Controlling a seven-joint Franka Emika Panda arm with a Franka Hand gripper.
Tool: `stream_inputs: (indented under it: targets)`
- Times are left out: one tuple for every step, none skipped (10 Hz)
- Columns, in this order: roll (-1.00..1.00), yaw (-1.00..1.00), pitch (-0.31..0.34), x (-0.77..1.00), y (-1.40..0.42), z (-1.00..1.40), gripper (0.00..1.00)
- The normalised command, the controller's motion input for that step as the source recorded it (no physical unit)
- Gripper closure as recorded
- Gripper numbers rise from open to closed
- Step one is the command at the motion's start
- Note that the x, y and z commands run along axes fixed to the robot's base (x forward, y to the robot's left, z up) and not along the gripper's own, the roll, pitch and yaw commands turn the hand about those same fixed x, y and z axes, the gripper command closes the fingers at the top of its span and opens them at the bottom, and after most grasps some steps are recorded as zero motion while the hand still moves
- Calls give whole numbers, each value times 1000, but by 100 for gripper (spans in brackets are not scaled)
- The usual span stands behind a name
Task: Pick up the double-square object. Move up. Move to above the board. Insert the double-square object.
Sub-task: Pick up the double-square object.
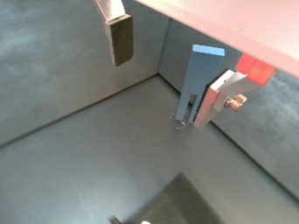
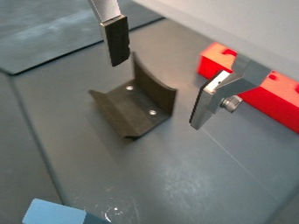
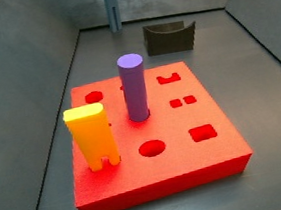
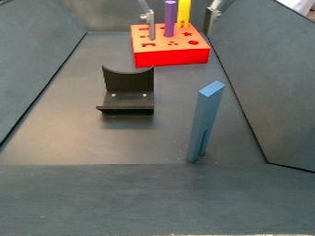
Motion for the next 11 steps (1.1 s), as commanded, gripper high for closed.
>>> stream_inputs:
  targets:
    - [46,711,0,317,126,-20,0]
    - [23,669,0,289,217,-80,0]
    - [0,569,0,186,440,-140,0]
    - [-50,466,0,60,546,-123,0]
    - [-127,420,0,9,554,-83,0]
    - [-177,389,0,0,583,-71,0]
    - [-166,437,0,0,563,-86,0]
    - [-141,551,-19,0,471,-123,0]
    - [-67,609,0,0,406,-166,0]
    - [-73,620,0,3,226,-271,0]
    - [-51,646,0,103,151,-309,0]
